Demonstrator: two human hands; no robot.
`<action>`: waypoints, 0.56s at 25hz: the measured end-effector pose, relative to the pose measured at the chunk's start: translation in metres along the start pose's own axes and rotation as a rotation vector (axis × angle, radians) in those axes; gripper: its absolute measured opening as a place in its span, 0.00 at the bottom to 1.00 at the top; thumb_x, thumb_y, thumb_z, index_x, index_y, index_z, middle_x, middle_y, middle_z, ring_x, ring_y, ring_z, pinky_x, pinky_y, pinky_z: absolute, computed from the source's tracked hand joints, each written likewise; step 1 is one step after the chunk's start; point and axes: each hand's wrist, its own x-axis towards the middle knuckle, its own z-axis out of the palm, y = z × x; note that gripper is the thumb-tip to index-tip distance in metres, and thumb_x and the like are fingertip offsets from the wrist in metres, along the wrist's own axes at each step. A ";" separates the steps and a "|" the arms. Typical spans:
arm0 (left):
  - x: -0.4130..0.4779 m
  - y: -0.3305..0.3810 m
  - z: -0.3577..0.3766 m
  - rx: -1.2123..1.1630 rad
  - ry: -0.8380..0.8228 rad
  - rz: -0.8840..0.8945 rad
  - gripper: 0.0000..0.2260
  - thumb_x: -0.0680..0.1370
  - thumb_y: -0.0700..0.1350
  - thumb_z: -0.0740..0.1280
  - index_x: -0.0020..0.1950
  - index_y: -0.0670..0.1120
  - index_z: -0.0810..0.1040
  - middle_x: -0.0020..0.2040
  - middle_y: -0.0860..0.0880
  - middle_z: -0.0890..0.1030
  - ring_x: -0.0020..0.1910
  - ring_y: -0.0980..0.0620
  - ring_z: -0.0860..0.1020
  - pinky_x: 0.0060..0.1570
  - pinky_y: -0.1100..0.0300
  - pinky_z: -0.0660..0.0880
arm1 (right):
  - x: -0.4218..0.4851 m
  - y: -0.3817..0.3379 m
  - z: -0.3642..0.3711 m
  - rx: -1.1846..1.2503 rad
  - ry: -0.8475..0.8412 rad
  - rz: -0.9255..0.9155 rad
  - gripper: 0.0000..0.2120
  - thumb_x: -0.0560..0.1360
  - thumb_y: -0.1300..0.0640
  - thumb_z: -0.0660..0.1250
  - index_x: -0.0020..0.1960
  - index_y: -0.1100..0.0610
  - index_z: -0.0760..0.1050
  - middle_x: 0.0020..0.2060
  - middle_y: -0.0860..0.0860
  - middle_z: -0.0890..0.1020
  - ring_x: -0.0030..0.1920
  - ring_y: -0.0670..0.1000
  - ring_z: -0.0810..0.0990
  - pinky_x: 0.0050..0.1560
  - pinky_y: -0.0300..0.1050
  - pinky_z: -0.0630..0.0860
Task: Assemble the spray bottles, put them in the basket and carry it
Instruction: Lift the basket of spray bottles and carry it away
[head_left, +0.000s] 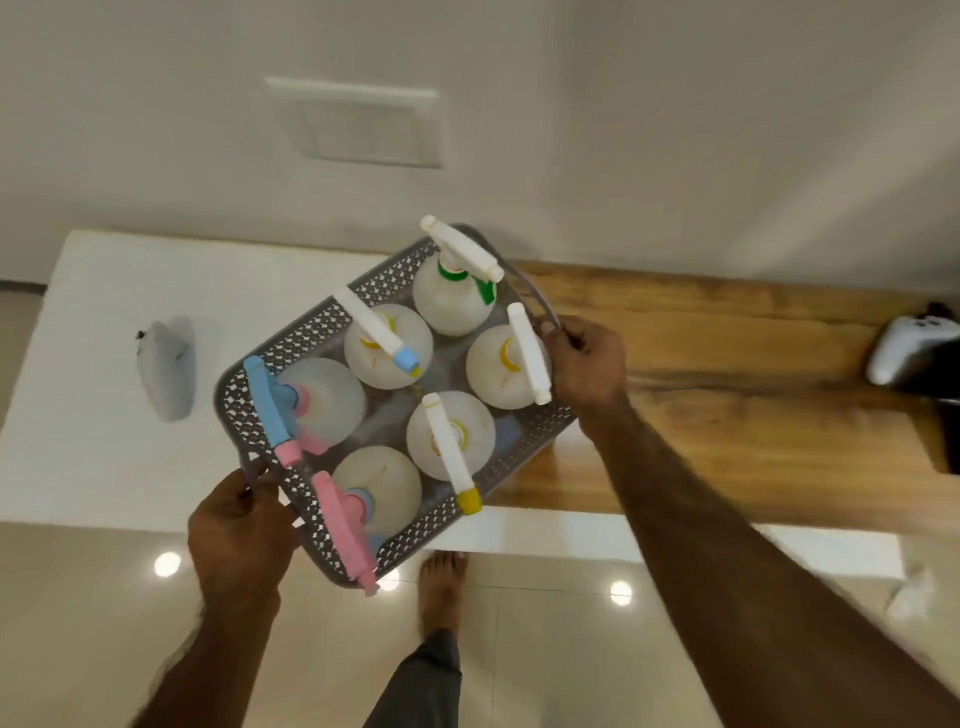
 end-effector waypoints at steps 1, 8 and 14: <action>-0.006 0.004 0.007 0.049 -0.014 0.027 0.07 0.82 0.44 0.69 0.54 0.44 0.86 0.44 0.44 0.86 0.42 0.40 0.85 0.44 0.51 0.82 | -0.010 0.008 -0.016 0.015 0.050 0.016 0.11 0.79 0.57 0.67 0.43 0.60 0.85 0.35 0.54 0.84 0.36 0.50 0.77 0.39 0.56 0.78; -0.102 0.021 0.075 0.317 -0.184 0.249 0.06 0.82 0.43 0.67 0.55 0.47 0.84 0.39 0.48 0.82 0.27 0.60 0.82 0.21 0.74 0.72 | -0.103 0.078 -0.166 0.146 0.377 0.146 0.10 0.79 0.56 0.66 0.49 0.56 0.86 0.38 0.52 0.86 0.41 0.52 0.82 0.45 0.52 0.80; -0.233 -0.008 0.151 0.543 -0.459 0.390 0.11 0.84 0.47 0.66 0.56 0.41 0.85 0.49 0.38 0.85 0.45 0.37 0.82 0.46 0.51 0.79 | -0.220 0.162 -0.314 0.201 0.642 0.311 0.12 0.81 0.57 0.66 0.42 0.56 0.84 0.33 0.51 0.83 0.37 0.47 0.77 0.42 0.51 0.78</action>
